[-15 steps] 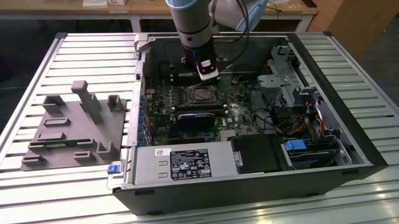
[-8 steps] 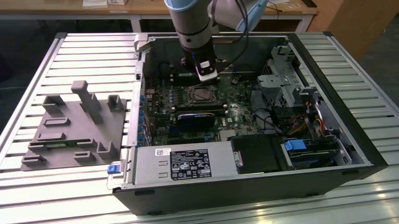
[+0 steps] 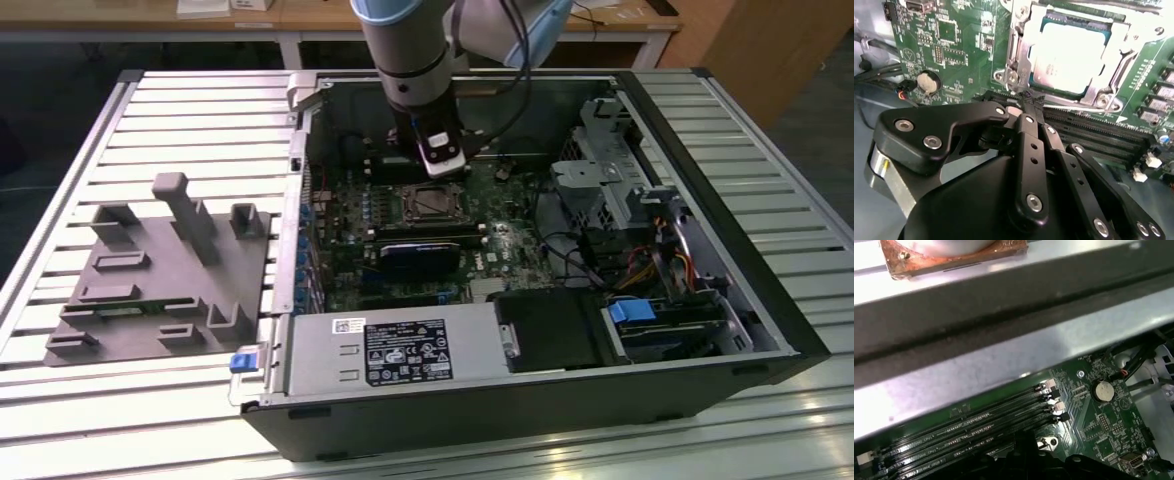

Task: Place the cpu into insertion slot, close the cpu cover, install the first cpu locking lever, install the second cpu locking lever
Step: 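Install the first cpu locking lever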

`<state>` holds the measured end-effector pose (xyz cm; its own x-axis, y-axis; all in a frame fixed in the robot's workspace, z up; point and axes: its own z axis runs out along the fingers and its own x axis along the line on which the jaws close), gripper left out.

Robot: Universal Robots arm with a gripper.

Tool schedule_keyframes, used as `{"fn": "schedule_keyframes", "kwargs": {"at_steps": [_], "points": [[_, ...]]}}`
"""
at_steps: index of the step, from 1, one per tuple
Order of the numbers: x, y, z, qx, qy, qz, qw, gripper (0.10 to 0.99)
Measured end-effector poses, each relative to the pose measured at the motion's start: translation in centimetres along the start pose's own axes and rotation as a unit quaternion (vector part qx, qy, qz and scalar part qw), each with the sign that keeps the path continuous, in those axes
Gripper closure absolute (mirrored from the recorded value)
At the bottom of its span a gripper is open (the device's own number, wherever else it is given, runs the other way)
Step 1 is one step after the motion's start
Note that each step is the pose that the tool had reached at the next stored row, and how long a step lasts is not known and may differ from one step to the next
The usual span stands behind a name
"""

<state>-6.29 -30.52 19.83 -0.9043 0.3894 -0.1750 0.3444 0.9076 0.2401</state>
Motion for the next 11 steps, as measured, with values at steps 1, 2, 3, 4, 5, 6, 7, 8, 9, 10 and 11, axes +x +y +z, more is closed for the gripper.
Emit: {"fn": "schedule_keyframes", "kwargs": {"at_steps": [1,2,3,4,5,6,7,8,9,10,11], "points": [[0.02,-0.01,0.08,0.0018,-0.001,-0.001,1.0,0.98],[0.03,-0.02,0.14,0.0032,-0.0017,-0.001,1.0,0.98],[0.04,-0.03,0.2,0.0041,-0.0023,-0.001,1.0,0.98],[0.05,-0.02,0.22,0.0045,-0.0023,-0.001,1.0,0.98],[0.05,-0.02,0.22,0.0045,-0.0023,-0.001,1.0,0.98],[0.05,-0.02,0.22,0.0045,-0.0024,-0.001,1.0,0.98],[0.06,-0.02,0.23,0.0045,-0.0024,-0.001,1.0,0.98],[0.06,-0.01,0.23,0.0044,-0.0024,-0.001,1.0,0.98],[0.06,-0.01,0.23,0.0043,-0.0024,-0.001,1.0,0.98],[0.06,-0.01,0.22,0.004,-0.0022,-0.001,1.0,0.98],[0.05,0.0,0.17,0.0037,-0.0021,-0.001,1.0,0.98]]}}
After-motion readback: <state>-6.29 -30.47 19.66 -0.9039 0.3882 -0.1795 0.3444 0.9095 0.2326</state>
